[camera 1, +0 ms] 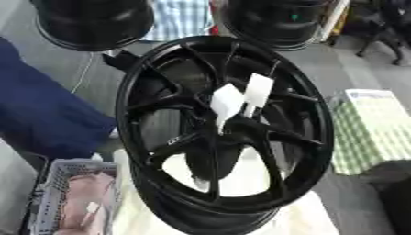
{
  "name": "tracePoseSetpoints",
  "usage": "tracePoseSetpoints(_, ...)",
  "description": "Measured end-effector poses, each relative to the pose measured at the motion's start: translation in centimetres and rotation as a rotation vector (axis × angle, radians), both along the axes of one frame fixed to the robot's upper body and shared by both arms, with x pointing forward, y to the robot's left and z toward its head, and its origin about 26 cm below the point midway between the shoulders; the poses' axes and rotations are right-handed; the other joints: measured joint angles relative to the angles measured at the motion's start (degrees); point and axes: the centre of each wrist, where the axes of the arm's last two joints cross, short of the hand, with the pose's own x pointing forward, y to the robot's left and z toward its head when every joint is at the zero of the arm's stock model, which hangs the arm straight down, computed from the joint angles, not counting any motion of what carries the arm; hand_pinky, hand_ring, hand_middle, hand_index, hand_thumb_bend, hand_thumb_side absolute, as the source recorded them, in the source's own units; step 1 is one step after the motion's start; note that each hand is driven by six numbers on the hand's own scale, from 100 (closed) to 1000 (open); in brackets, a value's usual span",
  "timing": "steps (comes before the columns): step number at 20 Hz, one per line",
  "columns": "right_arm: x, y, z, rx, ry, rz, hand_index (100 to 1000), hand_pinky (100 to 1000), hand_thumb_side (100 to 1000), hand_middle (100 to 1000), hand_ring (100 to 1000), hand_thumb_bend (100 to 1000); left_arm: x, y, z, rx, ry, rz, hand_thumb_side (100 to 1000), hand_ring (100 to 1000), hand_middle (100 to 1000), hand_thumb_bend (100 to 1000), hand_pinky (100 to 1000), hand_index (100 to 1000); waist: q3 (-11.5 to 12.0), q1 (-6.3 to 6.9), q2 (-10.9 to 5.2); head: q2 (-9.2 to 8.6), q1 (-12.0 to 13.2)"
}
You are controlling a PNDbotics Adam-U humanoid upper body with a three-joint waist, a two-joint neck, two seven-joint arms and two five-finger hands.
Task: Pull the pin out of the wheel hub.
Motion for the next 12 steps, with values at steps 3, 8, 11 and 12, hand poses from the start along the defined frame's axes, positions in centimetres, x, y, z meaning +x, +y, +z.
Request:
tracePoseSetpoints(3,0.0,0.0,0.1,-0.006,0.005,0.001,904,807,100,774,857,100,0.0,0.0,0.0,0.0,0.001,0.0,675,707,661,108,743,845,0.0,0.0,0.0,0.01,0.0)
tracePoseSetpoints(8,0.1,0.1,-0.2,-0.02,0.035,0.004,909,822,100,794,877,100,0.0,0.0,0.0,0.0,0.001,0.0,676,708,662,109,743,845,0.2,-0.01,0.0,0.23,-0.1)
tracePoseSetpoints(11,0.3,0.2,-0.7,-0.04,0.082,0.008,915,831,123,806,887,100,0.0,0.0,0.0,0.0,0.001,0.0,676,708,661,110,742,845,0.5,-0.03,0.0,0.44,-0.3)
tracePoseSetpoints(12,0.3,0.3,-0.9,-0.047,0.103,0.01,917,833,139,809,890,100,0.0,0.0,0.0,0.0,0.001,0.0,676,708,661,110,742,845,0.6,-0.04,0.0,0.44,-0.4)
